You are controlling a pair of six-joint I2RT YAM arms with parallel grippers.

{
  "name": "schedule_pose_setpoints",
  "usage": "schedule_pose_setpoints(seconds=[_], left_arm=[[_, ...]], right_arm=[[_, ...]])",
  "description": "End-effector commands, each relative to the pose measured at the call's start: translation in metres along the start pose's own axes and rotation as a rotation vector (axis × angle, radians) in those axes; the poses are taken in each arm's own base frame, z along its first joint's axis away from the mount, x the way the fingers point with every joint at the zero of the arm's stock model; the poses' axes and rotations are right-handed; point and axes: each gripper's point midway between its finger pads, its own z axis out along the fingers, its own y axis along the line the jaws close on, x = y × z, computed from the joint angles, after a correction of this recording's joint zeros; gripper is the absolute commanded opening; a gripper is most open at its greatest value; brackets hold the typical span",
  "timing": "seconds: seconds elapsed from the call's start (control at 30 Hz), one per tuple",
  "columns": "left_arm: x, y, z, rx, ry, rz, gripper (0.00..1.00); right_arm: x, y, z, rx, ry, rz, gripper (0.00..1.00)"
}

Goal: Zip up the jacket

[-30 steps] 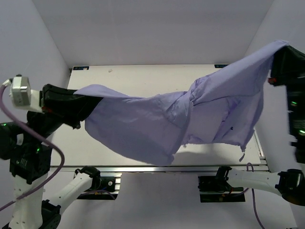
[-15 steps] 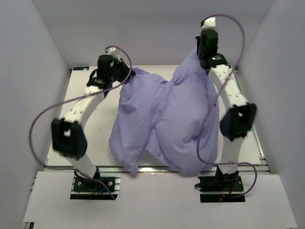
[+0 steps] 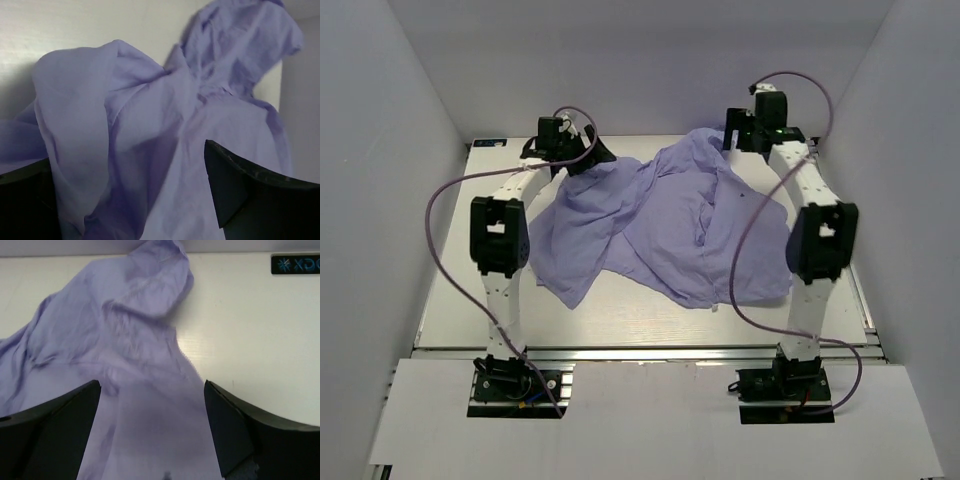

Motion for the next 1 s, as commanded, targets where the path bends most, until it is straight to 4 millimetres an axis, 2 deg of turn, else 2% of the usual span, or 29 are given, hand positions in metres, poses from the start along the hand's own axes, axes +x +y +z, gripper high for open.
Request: schedule_pose_setpoints(seconds=[0.0,0.03,0.07,0.1,0.13,0.17,0.2,0.23,0.27,0.3,0.33,0.37,0.4,0.47,0.5,0.53,0.57,0.6,0.67,0.7,0.73,0.77,0.8,0.87,0.97], left_arm=[[-0.048,-0.109,-0.102,0.186,-0.169,0.141,0.98],[-0.029,-0.097,-0.107,0.159,-0.136,0.122,0.98],[-0.032,-0.119,-0.141,0.183,-0.179,0.153,0.98],[-0.025,-0.118,-0.154,0.164,-0.183,0.149,0.98],[0.002,-0.100,-0.157,0.121,-0.139,0.115,0.98],[0.003,-0.117,-0.191,0.133,-0.186,0.133,0.98],[0.016,-0.110,-0.203,0.101,-0.175,0.115,0.98],[0.041,-0.095,-0.207,0.067,-0.133,0.093,0.98],[0.050,-0.093,-0.218,0.052,-0.135,0.090,0.98],[0.055,-0.098,-0.245,0.032,-0.177,0.098,0.98],[0.062,-0.092,-0.255,0.002,-0.186,0.087,0.98],[0.078,-0.079,-0.260,-0.035,-0.172,0.069,0.98],[0.081,-0.080,-0.282,-0.061,-0.223,0.057,0.98],[0.098,-0.070,-0.292,-0.085,-0.225,0.036,0.98],[0.101,-0.076,-0.304,-0.057,-0.254,0.047,0.98],[0.107,-0.077,-0.306,-0.041,-0.253,0.043,0.98],[0.118,-0.069,-0.303,-0.046,-0.236,0.034,0.98],[0.122,-0.068,-0.304,-0.043,-0.233,0.034,0.98],[0.139,-0.057,-0.299,-0.059,-0.179,0.022,0.98],[0.152,-0.044,-0.293,-0.089,-0.143,0.005,0.98],[0.161,-0.035,-0.288,-0.111,-0.114,-0.009,0.98],[0.168,-0.025,-0.285,-0.137,-0.095,-0.022,0.98],[0.182,-0.012,-0.280,-0.166,-0.061,-0.039,0.98],[0.195,0.002,-0.276,-0.206,-0.027,-0.052,0.98],[0.211,0.022,-0.275,-0.273,0.004,-0.070,0.98]], right_arm=[[-0.037,0.016,-0.102,-0.082,-0.089,0.038,0.89],[-0.024,0.017,-0.115,-0.082,-0.066,0.056,0.89],[-0.026,0.025,-0.151,-0.129,-0.091,0.094,0.89],[-0.008,0.028,-0.161,-0.147,-0.069,0.114,0.89],[0.050,0.025,-0.159,-0.145,0.038,0.143,0.89],[0.053,0.032,-0.191,-0.181,-0.001,0.184,0.89],[0.064,0.033,-0.198,-0.197,-0.022,0.199,0.89],[0.102,0.029,-0.213,-0.188,0.009,0.218,0.89],[0.116,0.026,-0.221,-0.175,0.015,0.244,0.89],[0.134,0.022,-0.227,-0.155,0.042,0.254,0.89],[0.153,0.015,-0.240,-0.123,0.044,0.262,0.89],[0.162,0.011,-0.245,-0.097,0.049,0.279,0.89],[0.180,-0.005,-0.253,-0.016,0.059,0.293,0.89],[0.199,-0.020,-0.258,0.067,0.079,0.326,0.89],[0.208,-0.032,-0.259,0.119,0.091,0.362,0.89],[0.223,-0.044,-0.262,0.178,0.127,0.376,0.89],[0.238,-0.052,-0.262,0.214,0.164,0.401,0.89],[0.245,-0.065,-0.263,0.256,0.178,0.443,0.89],[0.260,-0.076,-0.261,0.277,0.201,0.507,0.89],[0.263,-0.087,-0.262,0.300,0.194,0.566,0.89],[0.262,-0.083,-0.259,0.257,0.190,0.620,0.89],[0.264,-0.096,-0.255,0.279,0.155,0.670,0.89],[0.263,-0.098,-0.252,0.258,0.139,0.696,0.89],[0.268,-0.103,-0.246,0.240,0.154,0.740,0.89],[0.274,-0.125,-0.239,0.296,0.183,0.761,0.89]])
